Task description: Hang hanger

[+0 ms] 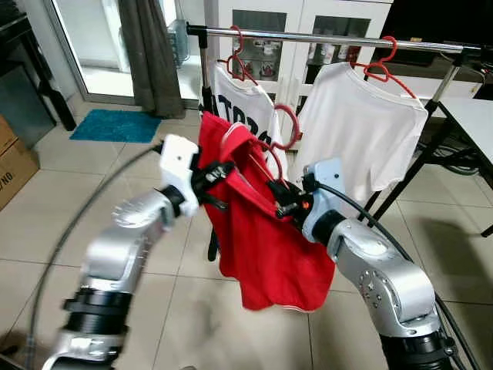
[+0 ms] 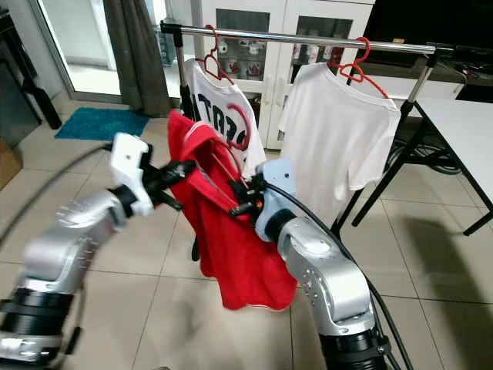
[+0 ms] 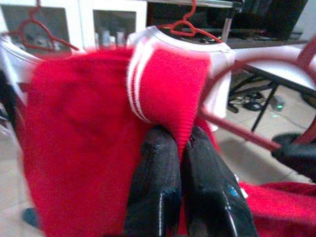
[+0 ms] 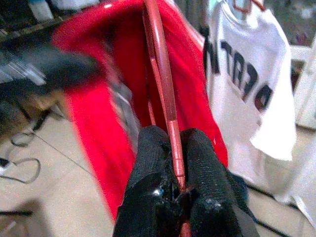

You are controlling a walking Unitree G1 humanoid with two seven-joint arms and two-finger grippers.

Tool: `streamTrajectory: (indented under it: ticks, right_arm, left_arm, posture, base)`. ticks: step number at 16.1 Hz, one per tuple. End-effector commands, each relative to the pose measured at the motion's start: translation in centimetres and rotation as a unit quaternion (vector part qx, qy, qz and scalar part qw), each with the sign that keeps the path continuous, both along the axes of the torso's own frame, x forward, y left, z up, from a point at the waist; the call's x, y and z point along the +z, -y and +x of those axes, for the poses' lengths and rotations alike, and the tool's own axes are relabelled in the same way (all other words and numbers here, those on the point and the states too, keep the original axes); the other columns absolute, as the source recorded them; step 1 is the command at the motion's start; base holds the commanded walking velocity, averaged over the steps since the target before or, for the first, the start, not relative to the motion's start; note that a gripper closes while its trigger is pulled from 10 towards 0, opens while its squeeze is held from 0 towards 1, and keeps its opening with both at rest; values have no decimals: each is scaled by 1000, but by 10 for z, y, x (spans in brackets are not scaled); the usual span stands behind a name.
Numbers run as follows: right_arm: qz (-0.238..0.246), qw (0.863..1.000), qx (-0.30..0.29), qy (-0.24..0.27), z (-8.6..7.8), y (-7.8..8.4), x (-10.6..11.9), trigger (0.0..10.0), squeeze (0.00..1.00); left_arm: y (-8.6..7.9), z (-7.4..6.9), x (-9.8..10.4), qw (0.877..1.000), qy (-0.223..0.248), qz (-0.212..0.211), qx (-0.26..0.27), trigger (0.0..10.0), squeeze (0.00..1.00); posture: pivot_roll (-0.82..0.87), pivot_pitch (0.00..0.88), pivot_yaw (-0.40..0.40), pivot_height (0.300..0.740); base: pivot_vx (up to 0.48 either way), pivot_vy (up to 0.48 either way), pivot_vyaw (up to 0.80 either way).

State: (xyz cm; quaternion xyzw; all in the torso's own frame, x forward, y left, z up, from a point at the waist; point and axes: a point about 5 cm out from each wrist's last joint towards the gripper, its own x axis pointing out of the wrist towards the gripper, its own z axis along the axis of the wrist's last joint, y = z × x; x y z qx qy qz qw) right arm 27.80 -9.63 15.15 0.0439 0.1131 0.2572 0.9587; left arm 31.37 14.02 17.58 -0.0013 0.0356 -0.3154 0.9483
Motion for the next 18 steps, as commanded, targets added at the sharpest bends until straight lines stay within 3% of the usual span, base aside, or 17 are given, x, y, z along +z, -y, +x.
streamTrajectory:
  ticks: [1, 4, 5, 7, 10, 14, 15, 18]
  right_arm:
    - [-34, 999, -27, -18, 0, 15, -10, 0, 0]
    - [-51, 998, -23, -33, -3, 22, -19, 0, 0]
    - [-55, 998, 9, -30, -6, 21, -20, 0, 0]
    - [-60, 997, 38, -26, -11, 20, -19, 0, 0]
    - [-48, 990, 131, -17, -28, 23, -13, 0, 0]
    - [-39, 970, 237, -37, -52, 27, -12, 0, 0]
    - [-50, 967, 248, -42, -55, 28, -14, 0, 0]
    - [-29, 983, 182, -21, -42, 31, -11, 0, 0]
  left_arm:
    - [-17, -1, 18, 999, 31, 9, 21, 0, 0]
    - [-40, 1, 26, 997, 42, 21, 66, 0, 0]
    - [-62, 7, 26, 992, 41, 36, 117, 0, 0]
    - [-74, 11, 29, 985, 49, 39, 158, 0, 0]
    - [-102, 27, 50, 956, 97, 34, 275, 0, 0]
    - [-128, 41, 54, 921, 106, 45, 371, 0, 0]
    - [-128, 44, 55, 924, 110, 39, 365, 0, 0]
    - [-123, 50, 46, 936, 83, 19, 341, 0, 0]
  posture:
    - [-134, 0, -18, 740]
    - [-130, 0, -17, 740]
    - [-131, 0, -17, 740]
    - [-132, 0, -18, 740]
    - [-140, 0, -14, 740]
    - [-150, 0, -10, 740]
    - [-151, 0, -9, 740]
    - [-151, 0, -9, 740]
  base:
    - [0, 0, 0]
    - [0, 0, 0]
    - [0, 0, 0]
    - [0, 0, 0]
    - [0, 0, 0]
    - [0, 0, 0]
    - [0, 0, 0]
    - [0, 0, 0]
